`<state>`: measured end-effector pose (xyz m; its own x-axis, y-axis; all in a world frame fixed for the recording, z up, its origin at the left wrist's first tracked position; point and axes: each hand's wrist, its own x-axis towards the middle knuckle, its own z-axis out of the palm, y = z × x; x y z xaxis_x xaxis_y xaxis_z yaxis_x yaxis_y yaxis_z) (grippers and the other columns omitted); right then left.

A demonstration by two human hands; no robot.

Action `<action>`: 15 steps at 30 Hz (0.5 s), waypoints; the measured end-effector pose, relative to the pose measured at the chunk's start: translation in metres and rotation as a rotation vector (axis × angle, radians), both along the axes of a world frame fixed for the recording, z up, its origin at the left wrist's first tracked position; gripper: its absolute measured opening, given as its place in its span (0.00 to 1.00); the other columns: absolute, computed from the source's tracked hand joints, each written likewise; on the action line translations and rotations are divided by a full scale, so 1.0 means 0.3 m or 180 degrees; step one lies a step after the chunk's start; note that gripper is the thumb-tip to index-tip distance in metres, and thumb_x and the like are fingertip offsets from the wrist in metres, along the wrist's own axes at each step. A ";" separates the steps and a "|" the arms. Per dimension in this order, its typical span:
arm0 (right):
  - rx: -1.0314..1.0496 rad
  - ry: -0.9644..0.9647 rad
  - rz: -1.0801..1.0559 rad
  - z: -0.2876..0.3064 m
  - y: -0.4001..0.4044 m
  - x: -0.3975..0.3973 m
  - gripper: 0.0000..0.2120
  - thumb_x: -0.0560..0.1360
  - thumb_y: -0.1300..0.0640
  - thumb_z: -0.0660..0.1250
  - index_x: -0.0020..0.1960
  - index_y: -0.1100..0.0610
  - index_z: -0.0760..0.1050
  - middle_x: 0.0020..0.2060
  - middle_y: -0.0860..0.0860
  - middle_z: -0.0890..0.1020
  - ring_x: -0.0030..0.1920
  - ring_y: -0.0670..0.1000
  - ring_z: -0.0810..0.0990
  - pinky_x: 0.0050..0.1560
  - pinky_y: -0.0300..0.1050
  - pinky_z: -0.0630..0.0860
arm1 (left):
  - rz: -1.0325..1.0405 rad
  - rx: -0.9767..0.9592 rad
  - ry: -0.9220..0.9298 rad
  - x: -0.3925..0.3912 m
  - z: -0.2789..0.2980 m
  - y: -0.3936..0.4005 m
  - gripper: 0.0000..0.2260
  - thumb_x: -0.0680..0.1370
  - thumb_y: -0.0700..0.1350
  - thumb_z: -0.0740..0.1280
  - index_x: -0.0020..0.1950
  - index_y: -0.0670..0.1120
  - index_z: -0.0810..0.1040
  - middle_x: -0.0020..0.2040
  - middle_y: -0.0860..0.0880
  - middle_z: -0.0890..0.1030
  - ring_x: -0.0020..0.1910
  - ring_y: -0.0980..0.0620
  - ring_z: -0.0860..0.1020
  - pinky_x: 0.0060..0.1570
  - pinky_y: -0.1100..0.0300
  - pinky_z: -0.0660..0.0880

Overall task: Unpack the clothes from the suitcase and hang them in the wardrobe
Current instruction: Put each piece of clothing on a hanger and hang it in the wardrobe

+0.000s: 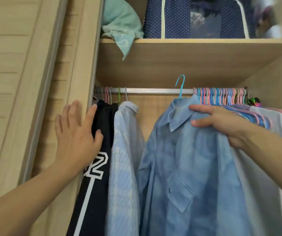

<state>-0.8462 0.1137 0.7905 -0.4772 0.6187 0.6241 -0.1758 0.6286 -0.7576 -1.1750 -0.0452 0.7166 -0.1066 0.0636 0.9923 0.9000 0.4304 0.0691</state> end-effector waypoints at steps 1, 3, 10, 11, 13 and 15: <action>0.0043 0.0014 -0.0070 0.056 0.031 -0.039 0.28 0.73 0.71 0.69 0.71 0.53 0.73 0.54 0.55 0.85 0.46 0.52 0.86 0.42 0.45 0.84 | -0.0102 0.0143 -0.0135 -0.007 0.020 0.013 0.32 0.77 0.50 0.65 0.80 0.51 0.60 0.80 0.38 0.54 0.79 0.36 0.52 0.76 0.34 0.52; 0.0085 -0.0015 -0.0184 0.153 0.104 -0.130 0.29 0.74 0.70 0.69 0.73 0.54 0.72 0.57 0.55 0.84 0.50 0.54 0.86 0.49 0.49 0.83 | -0.0112 0.0234 -0.0142 -0.025 0.033 0.029 0.35 0.76 0.48 0.68 0.81 0.52 0.58 0.81 0.38 0.53 0.80 0.36 0.51 0.75 0.34 0.52; -0.0190 -0.0674 -0.0538 0.191 0.262 -0.368 0.25 0.78 0.66 0.67 0.74 0.56 0.69 0.58 0.57 0.81 0.54 0.56 0.83 0.55 0.54 0.80 | -0.0139 0.0292 -0.0153 -0.050 0.025 0.037 0.39 0.71 0.43 0.68 0.81 0.49 0.56 0.80 0.37 0.54 0.80 0.35 0.50 0.76 0.34 0.53; -0.0233 -0.0798 -0.0556 0.179 0.273 -0.371 0.25 0.78 0.66 0.67 0.74 0.57 0.69 0.59 0.58 0.81 0.55 0.57 0.82 0.56 0.55 0.79 | -0.0121 0.0297 -0.0151 -0.051 0.024 0.036 0.40 0.71 0.43 0.68 0.80 0.48 0.55 0.80 0.37 0.55 0.80 0.34 0.50 0.76 0.34 0.53; -0.0251 -0.0922 -0.0577 0.163 0.280 -0.364 0.22 0.79 0.65 0.66 0.72 0.57 0.71 0.59 0.60 0.81 0.57 0.60 0.82 0.59 0.57 0.78 | -0.0080 0.0290 -0.0125 -0.053 0.018 0.036 0.40 0.71 0.44 0.68 0.80 0.47 0.55 0.79 0.38 0.57 0.79 0.33 0.51 0.76 0.34 0.53; -0.0209 -0.0793 -0.0617 0.149 0.269 -0.353 0.19 0.79 0.64 0.67 0.69 0.56 0.74 0.57 0.60 0.82 0.56 0.60 0.83 0.59 0.59 0.79 | -0.0049 0.0284 -0.0060 -0.055 0.019 0.039 0.39 0.72 0.44 0.68 0.81 0.46 0.55 0.78 0.39 0.59 0.79 0.33 0.51 0.75 0.34 0.54</action>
<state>-0.9521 0.1945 0.8354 -0.4796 0.7481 0.4586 0.1386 0.5807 -0.8023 -1.1916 -0.0334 0.7222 -0.1250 -0.0232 0.9919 0.9047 0.4078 0.1235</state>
